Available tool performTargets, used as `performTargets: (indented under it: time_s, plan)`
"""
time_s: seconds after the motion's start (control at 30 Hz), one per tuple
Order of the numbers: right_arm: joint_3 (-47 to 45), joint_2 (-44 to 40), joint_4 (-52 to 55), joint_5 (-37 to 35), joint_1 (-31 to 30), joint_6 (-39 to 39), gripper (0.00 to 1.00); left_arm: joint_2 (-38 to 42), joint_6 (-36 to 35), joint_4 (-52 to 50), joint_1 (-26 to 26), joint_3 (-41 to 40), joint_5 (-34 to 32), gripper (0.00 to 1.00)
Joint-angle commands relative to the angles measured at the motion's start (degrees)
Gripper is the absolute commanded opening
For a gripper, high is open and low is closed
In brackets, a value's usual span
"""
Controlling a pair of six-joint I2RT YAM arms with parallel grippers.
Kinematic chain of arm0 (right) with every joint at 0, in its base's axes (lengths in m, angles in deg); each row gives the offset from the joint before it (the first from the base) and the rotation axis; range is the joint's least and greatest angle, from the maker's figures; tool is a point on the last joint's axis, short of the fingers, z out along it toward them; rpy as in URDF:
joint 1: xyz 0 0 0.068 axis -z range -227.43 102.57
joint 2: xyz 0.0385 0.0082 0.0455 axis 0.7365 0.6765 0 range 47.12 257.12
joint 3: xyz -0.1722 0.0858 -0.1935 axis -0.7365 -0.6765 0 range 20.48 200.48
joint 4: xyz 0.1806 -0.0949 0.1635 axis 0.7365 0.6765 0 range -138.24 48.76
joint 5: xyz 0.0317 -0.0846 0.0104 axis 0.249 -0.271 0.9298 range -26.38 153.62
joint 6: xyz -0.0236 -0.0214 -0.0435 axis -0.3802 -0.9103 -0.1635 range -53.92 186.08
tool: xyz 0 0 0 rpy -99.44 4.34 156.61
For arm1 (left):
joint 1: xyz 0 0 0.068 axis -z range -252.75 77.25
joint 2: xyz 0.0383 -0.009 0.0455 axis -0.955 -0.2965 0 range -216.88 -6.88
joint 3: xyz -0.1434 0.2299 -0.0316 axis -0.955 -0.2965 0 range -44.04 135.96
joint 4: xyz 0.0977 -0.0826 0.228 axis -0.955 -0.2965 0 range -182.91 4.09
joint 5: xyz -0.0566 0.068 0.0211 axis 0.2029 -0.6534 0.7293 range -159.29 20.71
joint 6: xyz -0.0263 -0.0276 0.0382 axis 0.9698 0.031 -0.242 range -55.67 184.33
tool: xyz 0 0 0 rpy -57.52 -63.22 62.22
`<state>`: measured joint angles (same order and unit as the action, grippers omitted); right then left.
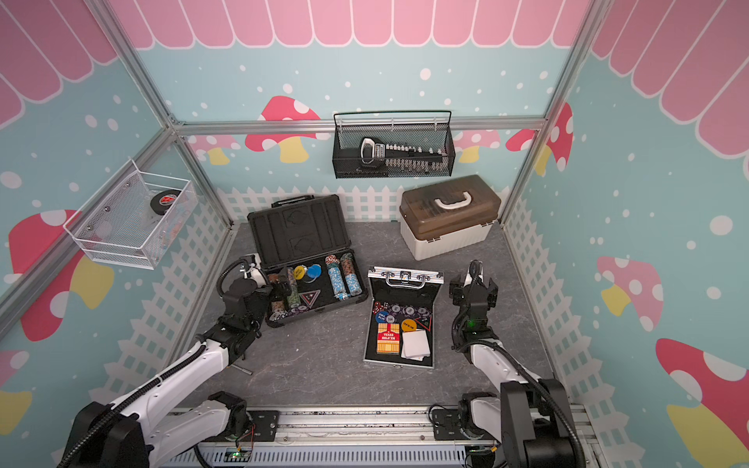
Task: Close the poker set cases
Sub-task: Move the poker set case to the center of the board.
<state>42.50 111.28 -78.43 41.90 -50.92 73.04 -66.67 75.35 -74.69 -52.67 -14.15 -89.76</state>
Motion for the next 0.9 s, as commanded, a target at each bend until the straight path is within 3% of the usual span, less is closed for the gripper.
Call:
performTargets:
  time_s: [0.0, 0.33, 0.53, 0.87]
  plan:
    - [1.69, -3.96, 12.78, 1.63, -0.44, 2.97, 0.85, -0.46, 2.5, -6.24, 5.19, 1.29, 1.2, 0.98]
    - [3.23, -12.17, 27.65, 6.78, -0.5, 6.98, 0.74, -10.37, 2.13, -4.71, 18.82, 3.05, 8.82, 0.98]
    - [4.08, -11.87, 29.16, 12.58, -0.91, 5.08, 0.69, -16.4, -2.26, -1.9, 25.93, 4.03, 13.0, 0.98]
    - [3.5, -14.55, 31.41, 16.45, -1.43, 4.32, 0.69, -17.43, -3.87, 1.99, 30.77, 1.46, 20.84, 0.98]
